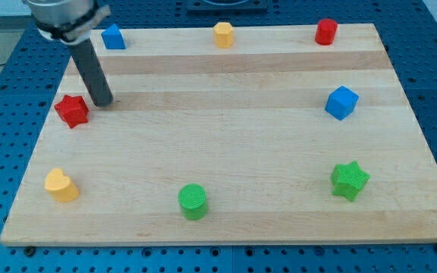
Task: Place the red star vertically below the blue triangle
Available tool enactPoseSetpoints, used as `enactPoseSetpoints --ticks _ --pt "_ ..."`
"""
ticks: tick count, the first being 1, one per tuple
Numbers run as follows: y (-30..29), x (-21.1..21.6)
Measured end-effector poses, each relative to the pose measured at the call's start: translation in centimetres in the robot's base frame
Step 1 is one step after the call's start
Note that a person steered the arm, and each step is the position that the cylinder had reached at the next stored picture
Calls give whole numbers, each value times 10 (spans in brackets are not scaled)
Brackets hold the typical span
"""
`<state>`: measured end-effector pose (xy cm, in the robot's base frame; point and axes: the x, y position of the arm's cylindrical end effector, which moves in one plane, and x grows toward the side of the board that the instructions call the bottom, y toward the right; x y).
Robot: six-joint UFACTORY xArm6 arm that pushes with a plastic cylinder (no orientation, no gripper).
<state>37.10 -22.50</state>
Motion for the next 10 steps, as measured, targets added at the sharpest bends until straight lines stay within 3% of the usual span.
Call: enactPoseSetpoints --ticks 1,2,3,4,5,6,7,8,9,10 --pt "-10 -41" --pt "-28 -45" --pt "-49 -15" --pt "-46 43" --pt "3 99" --pt "7 97" --pt "44 66" --pt "114 94" --pt "104 155" --pt "19 158"
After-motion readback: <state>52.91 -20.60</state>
